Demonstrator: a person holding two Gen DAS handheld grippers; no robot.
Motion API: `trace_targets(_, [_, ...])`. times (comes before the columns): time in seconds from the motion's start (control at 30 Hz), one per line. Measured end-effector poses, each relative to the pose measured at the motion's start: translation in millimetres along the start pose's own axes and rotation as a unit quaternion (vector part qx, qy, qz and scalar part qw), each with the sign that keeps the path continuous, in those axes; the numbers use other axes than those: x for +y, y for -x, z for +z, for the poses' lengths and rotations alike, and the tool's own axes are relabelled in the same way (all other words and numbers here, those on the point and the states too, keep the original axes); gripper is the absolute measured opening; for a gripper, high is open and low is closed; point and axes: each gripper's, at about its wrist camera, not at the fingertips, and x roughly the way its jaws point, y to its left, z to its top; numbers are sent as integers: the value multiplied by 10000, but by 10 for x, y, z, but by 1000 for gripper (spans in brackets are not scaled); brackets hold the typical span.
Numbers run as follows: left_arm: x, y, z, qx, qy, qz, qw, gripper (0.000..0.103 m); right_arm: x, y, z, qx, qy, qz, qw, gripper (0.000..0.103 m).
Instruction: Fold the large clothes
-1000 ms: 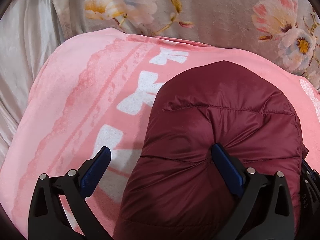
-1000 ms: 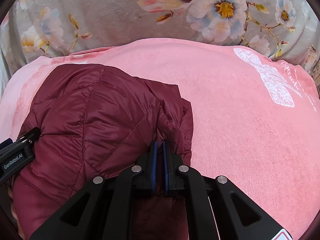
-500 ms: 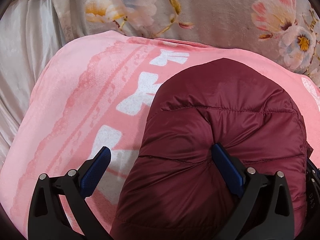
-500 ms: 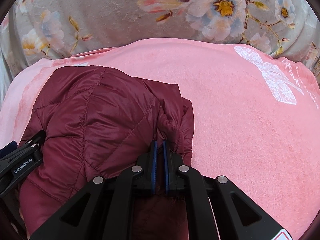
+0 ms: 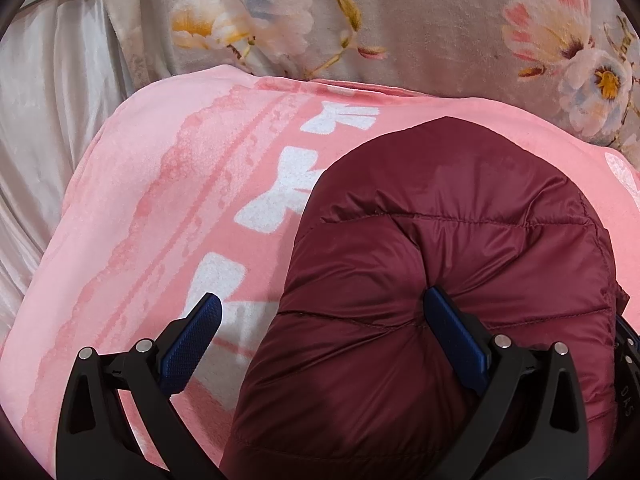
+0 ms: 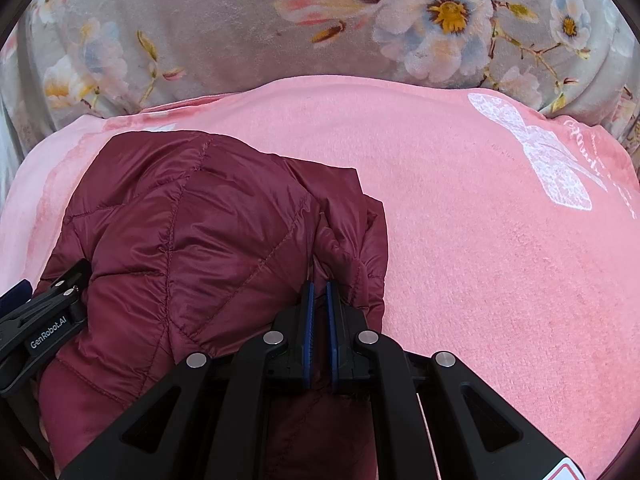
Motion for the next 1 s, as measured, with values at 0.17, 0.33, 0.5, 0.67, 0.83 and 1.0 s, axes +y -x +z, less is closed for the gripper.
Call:
trace_targets(0.17, [97,301,-74,96,-74,-124,9998,98,-87,444,-90,-248,200,134,9994,22])
trace_targets(0.33, [122,987,-339,-350,-492,-47,9982,98,-160,1122,-417,-536,330,315,9975,48])
trace_targets(0.5, [133,1469,-718,-347,-675,-30,9971,98,-171,1698,-881,-835,643,239,9941,65])
trace_targets(0.67, [176,1668,-1240,-51,-640,-145,9978,98,-198,1952,-1379,-792,912,135,9926,72])
trace_targets(0.83, [225,1774,-1671,77,-611,-58,9981,98,-282,1971,-1767,-333,731,278,9964,73])
trace_targets(1.0, [211,1822,-1952,149,-571,-19,9983,98,-303,2042,-1878,-325,656,228,9971,73])
